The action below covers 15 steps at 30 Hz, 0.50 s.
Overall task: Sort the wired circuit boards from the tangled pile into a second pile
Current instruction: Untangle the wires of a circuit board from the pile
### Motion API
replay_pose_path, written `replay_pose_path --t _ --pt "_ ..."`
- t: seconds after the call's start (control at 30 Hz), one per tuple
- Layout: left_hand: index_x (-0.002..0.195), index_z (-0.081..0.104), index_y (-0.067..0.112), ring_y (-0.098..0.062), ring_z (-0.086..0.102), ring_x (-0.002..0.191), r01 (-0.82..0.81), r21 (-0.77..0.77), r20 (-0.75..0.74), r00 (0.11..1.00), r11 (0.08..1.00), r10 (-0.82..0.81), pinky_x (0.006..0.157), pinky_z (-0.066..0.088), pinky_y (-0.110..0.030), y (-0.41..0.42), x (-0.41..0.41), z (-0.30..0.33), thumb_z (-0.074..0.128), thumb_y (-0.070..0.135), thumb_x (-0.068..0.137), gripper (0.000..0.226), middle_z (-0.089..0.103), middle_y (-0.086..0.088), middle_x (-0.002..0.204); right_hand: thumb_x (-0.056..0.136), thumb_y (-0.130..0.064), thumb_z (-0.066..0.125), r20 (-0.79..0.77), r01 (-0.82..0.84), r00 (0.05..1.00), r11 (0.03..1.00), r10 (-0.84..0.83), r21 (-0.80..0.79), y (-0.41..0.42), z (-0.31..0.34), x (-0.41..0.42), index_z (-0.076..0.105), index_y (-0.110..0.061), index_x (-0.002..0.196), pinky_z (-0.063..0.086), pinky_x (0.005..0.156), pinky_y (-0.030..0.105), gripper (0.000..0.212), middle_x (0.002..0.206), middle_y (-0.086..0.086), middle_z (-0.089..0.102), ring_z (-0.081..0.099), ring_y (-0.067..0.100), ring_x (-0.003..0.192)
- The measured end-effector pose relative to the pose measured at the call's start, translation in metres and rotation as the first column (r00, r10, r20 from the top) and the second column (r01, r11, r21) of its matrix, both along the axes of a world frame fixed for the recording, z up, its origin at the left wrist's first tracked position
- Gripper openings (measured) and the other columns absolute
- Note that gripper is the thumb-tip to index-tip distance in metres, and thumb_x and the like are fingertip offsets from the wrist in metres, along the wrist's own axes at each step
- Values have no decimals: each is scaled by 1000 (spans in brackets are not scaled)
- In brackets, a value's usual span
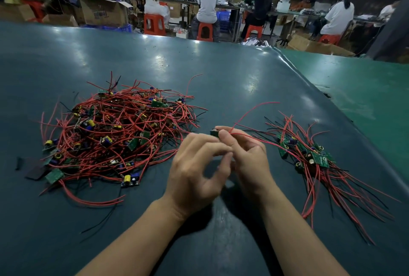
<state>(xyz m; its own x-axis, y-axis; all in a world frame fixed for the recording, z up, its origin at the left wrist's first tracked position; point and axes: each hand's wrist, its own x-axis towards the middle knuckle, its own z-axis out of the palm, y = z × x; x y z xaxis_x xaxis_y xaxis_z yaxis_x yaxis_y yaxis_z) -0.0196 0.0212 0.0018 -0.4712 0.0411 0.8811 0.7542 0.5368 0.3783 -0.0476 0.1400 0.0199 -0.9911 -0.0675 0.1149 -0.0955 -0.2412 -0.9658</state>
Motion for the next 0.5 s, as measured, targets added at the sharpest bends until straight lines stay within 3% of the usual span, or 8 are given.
replay_pose_path --t 0.07,0.13,0.2,0.27,0.37,0.43,0.5 --pt "78 69 12 -15 60 64 -35 170 252 968 985 -9 61 49 -34 -5 -2 0 62 26 93 22 65 4 71 79 -23 72 67 22 998 996 -16 -88 0 1 -3 78 -16 84 49 44 24 10 87 2 72 66 16 65" --pt "70 69 21 -10 60 50 -45 274 529 841 961 -112 51 47 -27 -6 -5 1 56 43 95 36 64 4 57 74 -27 72 100 23 995 987 -7 -158 3 2 -5 78 -18 86 46 40 22 16 84 2 71 66 16 61" --pt "67 67 27 -9 58 42 -69 289 632 763 955 -137 47 46 -23 -5 -8 1 49 54 94 43 64 5 53 73 -24 72 98 14 995 984 3 -175 6 3 -6 76 -18 90 46 41 21 18 82 3 69 67 16 62" --pt "68 67 21 -12 58 41 -102 325 650 746 940 -144 44 48 -27 -4 -12 2 51 54 93 44 65 3 55 71 -20 74 97 -7 995 989 22 -145 7 3 -5 75 -21 88 45 43 21 17 81 2 70 66 13 63" --pt "81 68 14 -13 58 42 -112 494 605 757 862 -248 38 47 -27 -4 -18 2 60 27 96 22 67 -1 61 73 -11 76 91 -35 995 997 41 -66 8 0 -4 76 -23 80 42 45 18 14 78 0 72 63 9 63" --pt "92 68 10 -12 63 50 -103 635 553 752 765 -358 44 50 -22 -6 -20 6 60 9 96 9 71 -3 67 76 -4 75 76 -9 997 999 13 -46 7 -1 -4 78 -22 82 43 45 19 19 79 0 73 63 10 63" --pt "98 67 7 -12 67 58 -94 788 485 704 608 -519 53 52 -19 -5 -22 9 61 4 92 9 72 -4 72 78 0 74 8 37 999 999 -36 -13 6 -2 -4 78 -19 84 46 45 20 21 80 2 74 64 10 64"
